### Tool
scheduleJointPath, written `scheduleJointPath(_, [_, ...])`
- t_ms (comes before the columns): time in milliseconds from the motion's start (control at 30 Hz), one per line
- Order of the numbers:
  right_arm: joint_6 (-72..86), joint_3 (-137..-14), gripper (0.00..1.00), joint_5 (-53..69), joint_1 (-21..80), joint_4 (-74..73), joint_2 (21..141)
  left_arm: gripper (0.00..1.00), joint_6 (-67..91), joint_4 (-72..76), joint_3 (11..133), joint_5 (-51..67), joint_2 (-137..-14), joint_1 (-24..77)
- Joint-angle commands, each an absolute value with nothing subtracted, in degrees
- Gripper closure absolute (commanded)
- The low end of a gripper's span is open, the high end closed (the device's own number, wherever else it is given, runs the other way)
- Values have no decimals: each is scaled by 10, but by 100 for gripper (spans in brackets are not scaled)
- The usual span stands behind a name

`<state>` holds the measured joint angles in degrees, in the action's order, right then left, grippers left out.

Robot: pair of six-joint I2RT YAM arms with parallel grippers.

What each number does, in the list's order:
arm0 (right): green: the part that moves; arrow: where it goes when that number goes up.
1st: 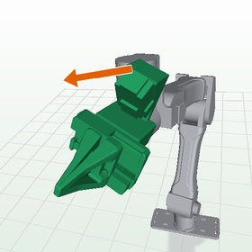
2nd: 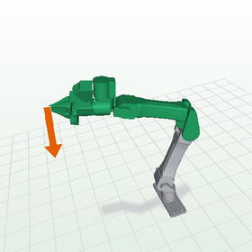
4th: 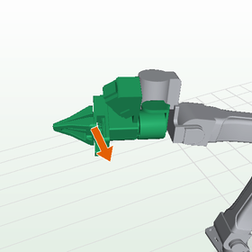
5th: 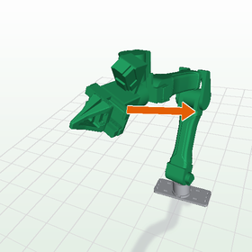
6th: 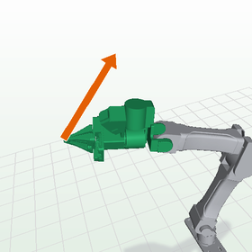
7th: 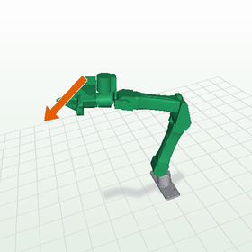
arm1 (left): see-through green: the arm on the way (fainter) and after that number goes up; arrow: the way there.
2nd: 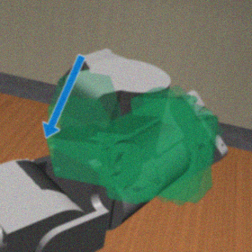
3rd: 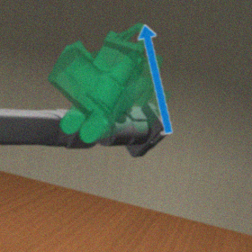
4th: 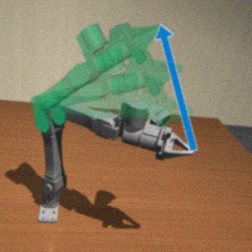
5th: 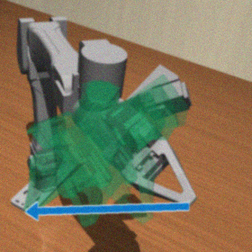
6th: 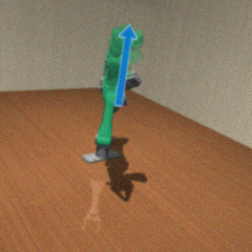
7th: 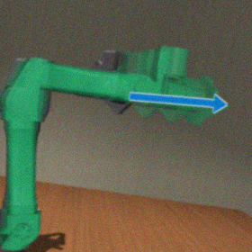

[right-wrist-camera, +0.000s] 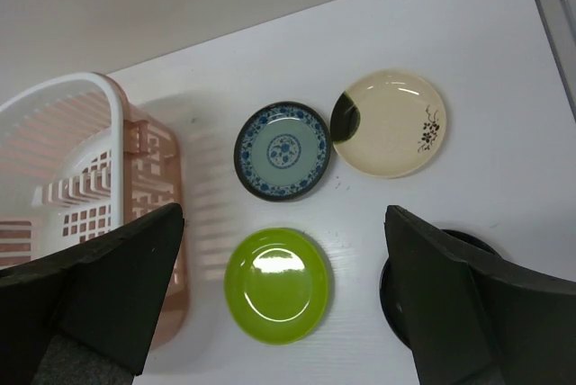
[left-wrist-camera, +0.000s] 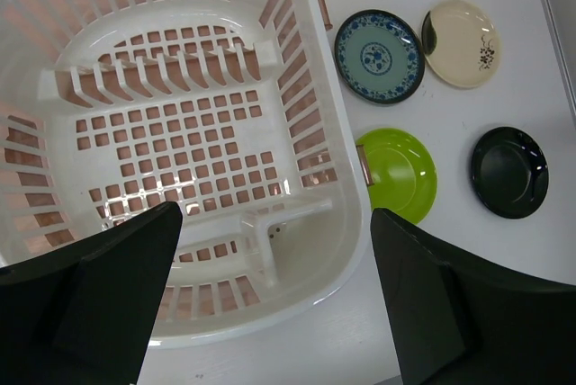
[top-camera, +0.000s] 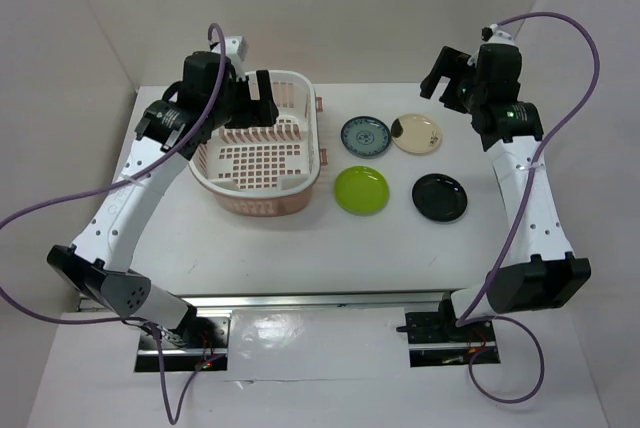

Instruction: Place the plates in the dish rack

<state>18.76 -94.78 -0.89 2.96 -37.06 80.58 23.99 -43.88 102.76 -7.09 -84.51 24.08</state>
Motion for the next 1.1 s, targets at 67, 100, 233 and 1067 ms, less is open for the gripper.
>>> scheduleJointPath(67, [183,-947,0,-15,21,-381,788,0,249,-410,1037,-61,-841,239])
scheduleJointPath(100, [183,-947,0,-15,16,-381,788,0,238,-410,1032,-54,-836,239])
scheduleJointPath(233, [195,-872,0,-14,-23,-321,780,0,238,-405,1021,-66,-831,239])
scheduleJointPath(1067, [211,-767,14,216,-183,-11,1102,0,226,-416,1021,29,-791,239])
